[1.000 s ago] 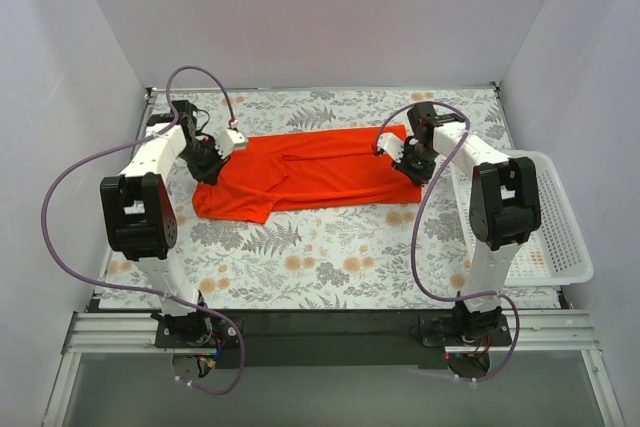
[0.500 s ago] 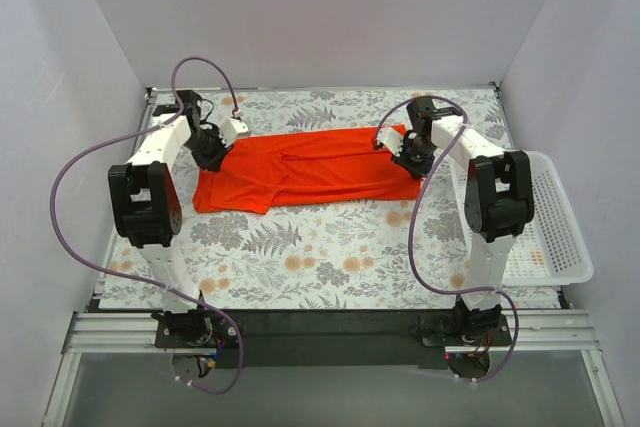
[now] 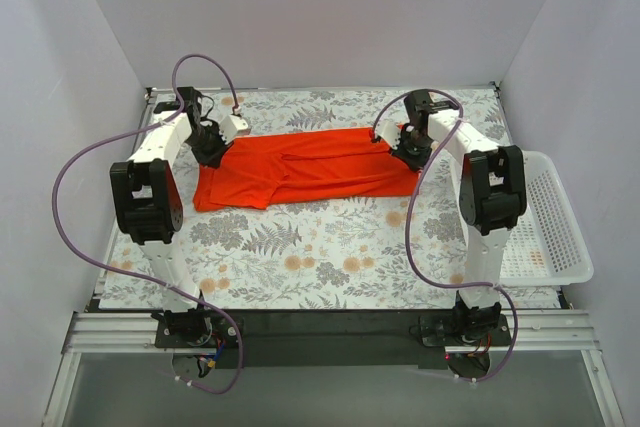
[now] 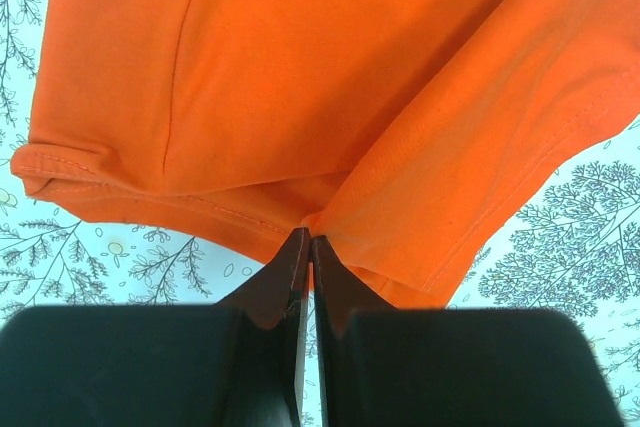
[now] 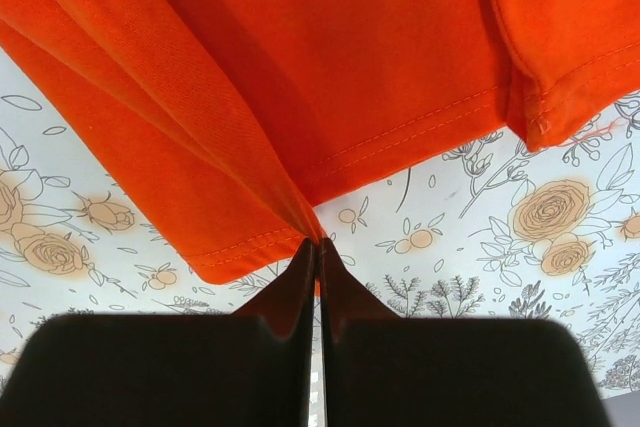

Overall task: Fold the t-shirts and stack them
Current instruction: Fold the tshirt

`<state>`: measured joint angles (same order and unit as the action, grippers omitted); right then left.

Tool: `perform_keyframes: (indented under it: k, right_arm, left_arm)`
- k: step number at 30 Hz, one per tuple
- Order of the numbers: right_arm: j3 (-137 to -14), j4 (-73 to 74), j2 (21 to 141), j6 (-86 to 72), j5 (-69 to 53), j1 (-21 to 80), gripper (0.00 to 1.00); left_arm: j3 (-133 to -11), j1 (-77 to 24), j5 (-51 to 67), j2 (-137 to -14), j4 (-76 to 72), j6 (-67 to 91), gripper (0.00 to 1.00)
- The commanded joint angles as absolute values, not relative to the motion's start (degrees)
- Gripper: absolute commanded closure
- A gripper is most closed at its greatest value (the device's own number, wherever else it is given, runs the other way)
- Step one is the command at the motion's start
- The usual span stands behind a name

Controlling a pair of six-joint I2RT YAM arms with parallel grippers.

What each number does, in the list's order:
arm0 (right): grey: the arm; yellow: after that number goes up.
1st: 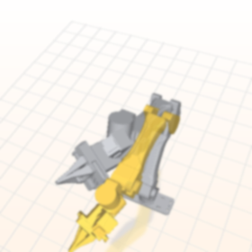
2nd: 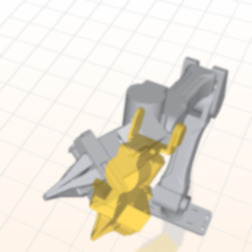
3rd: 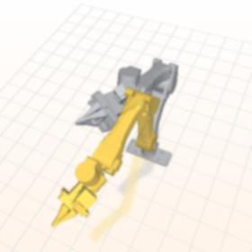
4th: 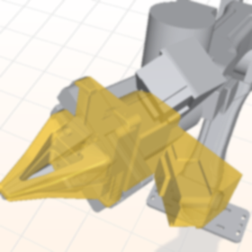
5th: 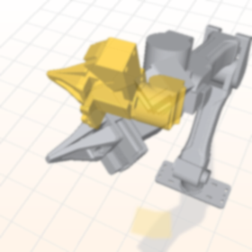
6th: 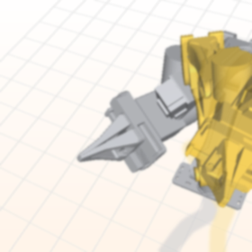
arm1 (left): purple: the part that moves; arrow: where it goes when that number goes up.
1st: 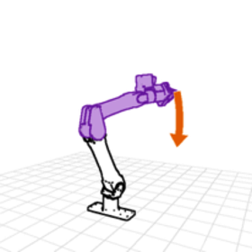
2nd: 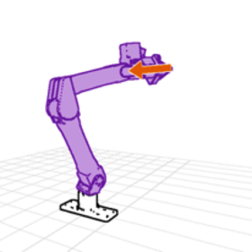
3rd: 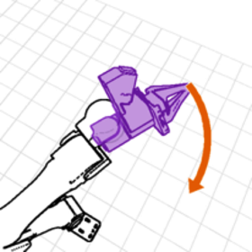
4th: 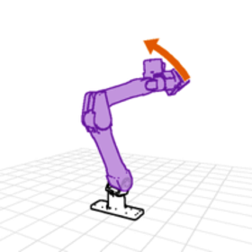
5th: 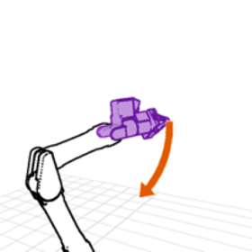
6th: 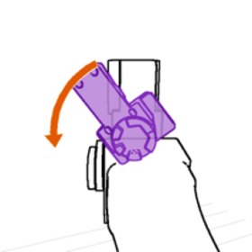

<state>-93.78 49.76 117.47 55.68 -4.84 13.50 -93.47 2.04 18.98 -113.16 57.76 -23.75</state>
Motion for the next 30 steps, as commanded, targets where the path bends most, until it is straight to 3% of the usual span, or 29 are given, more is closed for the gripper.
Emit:
perform_keyframes:
  k: [1,30]
  right_arm:
    - [-96.8,51.2,118.6,58.0,-4.5,13.1,0.99]
    - [-105.0,51.1,124.5,56.2,-4.0,13.1,0.99]
  left_arm:
    - [-95.4,2.1,18.7,-113.1,56.3,-24.3,1.0]
    - [-97.3,2.5,18.1,-117.3,51.8,-22.6,1.0]
